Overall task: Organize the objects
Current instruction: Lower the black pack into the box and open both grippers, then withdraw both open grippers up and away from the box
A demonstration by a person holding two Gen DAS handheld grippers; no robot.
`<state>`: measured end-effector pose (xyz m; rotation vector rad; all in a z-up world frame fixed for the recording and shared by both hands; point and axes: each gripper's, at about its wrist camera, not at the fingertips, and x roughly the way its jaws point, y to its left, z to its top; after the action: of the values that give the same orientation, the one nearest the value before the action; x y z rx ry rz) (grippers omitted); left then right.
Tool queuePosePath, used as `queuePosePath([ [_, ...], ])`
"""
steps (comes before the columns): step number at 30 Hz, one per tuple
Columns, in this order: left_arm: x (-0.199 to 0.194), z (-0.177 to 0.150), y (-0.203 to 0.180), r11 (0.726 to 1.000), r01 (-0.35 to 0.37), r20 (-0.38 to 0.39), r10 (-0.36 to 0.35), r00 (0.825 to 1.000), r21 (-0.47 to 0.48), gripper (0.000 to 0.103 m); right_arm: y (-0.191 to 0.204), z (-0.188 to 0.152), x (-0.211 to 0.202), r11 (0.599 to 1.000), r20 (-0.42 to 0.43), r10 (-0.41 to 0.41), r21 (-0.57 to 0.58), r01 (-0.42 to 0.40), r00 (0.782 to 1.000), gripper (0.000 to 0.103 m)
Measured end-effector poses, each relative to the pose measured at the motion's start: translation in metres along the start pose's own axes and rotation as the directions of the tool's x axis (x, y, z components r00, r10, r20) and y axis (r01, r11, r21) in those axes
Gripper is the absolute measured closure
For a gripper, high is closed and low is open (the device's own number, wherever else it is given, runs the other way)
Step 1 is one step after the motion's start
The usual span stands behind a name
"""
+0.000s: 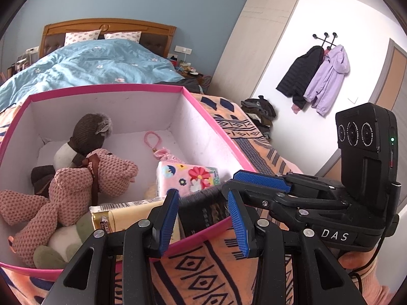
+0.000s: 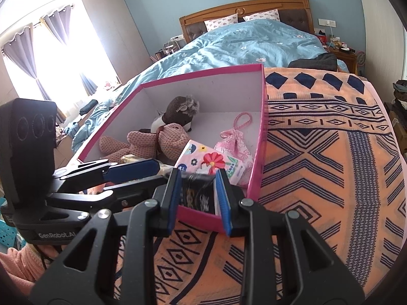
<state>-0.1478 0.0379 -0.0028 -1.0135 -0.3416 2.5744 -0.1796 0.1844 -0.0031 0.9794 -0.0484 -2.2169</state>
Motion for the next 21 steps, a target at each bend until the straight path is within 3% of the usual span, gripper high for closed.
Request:
queuePosePath([
  [6, -0.002, -0.004, -0.003, 0.999, -0.046, 0.019, 0.046, 0.999, 0.022, 0.057, 0.0, 0.0, 0.001, 1.0, 0.012, -0.017, 0.0, 0.017, 1.0, 0.071],
  [8, -0.006, -0.007, -0.005, 0.997, -0.068, 0.038, 0.067, 0.997, 0.033, 0.04, 0.0, -0.002, -0.001, 1.0, 0.016, -0.015, 0.001, 0.015, 1.0, 0.07],
  [15, -0.033, -0.02, -0.015, 0.988, -0.132, 0.108, 0.122, 0.987, 0.083, 0.02, 0.012, -0.012, -0.014, 0.999, 0.058, -0.035, -0.028, 0.036, 0.998, 0.048],
  [21, -0.062, -0.037, -0.017, 0.979, -0.184, 0.167, 0.167, 0.972, 0.088, 0.006, 0.024, -0.026, -0.033, 0.997, 0.116, -0.054, -0.052, 0.061, 0.992, 0.036],
])
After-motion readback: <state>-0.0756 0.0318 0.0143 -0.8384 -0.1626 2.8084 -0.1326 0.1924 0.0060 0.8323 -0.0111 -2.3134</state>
